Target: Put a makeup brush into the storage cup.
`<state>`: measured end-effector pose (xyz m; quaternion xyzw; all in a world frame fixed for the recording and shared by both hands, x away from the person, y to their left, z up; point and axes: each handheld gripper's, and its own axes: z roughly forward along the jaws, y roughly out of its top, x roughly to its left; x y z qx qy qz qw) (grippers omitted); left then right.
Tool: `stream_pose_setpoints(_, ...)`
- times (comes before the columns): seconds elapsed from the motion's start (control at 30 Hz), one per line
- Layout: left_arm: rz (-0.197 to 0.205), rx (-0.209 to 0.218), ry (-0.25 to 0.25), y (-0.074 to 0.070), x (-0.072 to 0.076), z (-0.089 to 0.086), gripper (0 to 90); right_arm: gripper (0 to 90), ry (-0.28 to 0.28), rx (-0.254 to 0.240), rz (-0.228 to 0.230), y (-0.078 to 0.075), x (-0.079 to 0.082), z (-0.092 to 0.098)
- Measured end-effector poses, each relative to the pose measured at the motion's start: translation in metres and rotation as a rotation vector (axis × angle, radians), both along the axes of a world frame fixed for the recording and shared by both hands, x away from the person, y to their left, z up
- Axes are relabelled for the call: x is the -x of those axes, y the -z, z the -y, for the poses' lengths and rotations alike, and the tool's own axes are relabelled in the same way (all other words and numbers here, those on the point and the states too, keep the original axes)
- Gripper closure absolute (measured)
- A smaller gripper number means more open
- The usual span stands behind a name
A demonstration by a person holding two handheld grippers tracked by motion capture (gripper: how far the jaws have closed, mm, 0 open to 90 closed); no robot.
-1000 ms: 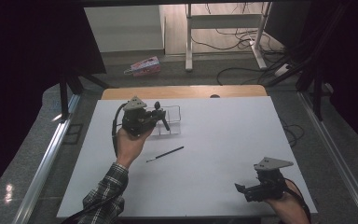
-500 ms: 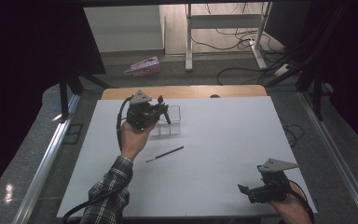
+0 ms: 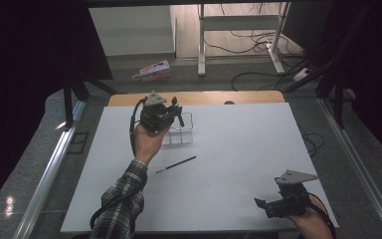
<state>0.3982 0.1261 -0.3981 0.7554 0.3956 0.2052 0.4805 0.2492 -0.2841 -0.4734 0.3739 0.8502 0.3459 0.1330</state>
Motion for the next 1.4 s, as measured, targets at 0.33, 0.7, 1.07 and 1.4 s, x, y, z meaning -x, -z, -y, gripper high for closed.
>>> stream_pose_setpoints(0.33, 0.007, -0.037, -0.001, 0.001, -0.010, 0.012, 79.0, 0.0, -0.010, 0.012, -0.004, 0.001, 0.000, -0.002)
stream_pose_setpoints(0.7, 0.006, -0.084, -0.018, 0.006, -0.021, 0.022, 79.0, 0.0, -0.017, 0.020, -0.008, 0.002, 0.000, -0.002)
stream_pose_setpoints(1.07, -0.008, -0.103, -0.034, 0.017, -0.026, 0.025, 79.0, 0.0, -0.023, 0.023, -0.017, 0.003, 0.000, -0.003)
stream_pose_setpoints(1.4, -0.033, -0.093, -0.041, 0.032, -0.028, 0.025, 79.0, 0.0, -0.028, 0.030, -0.016, 0.004, 0.000, -0.004)
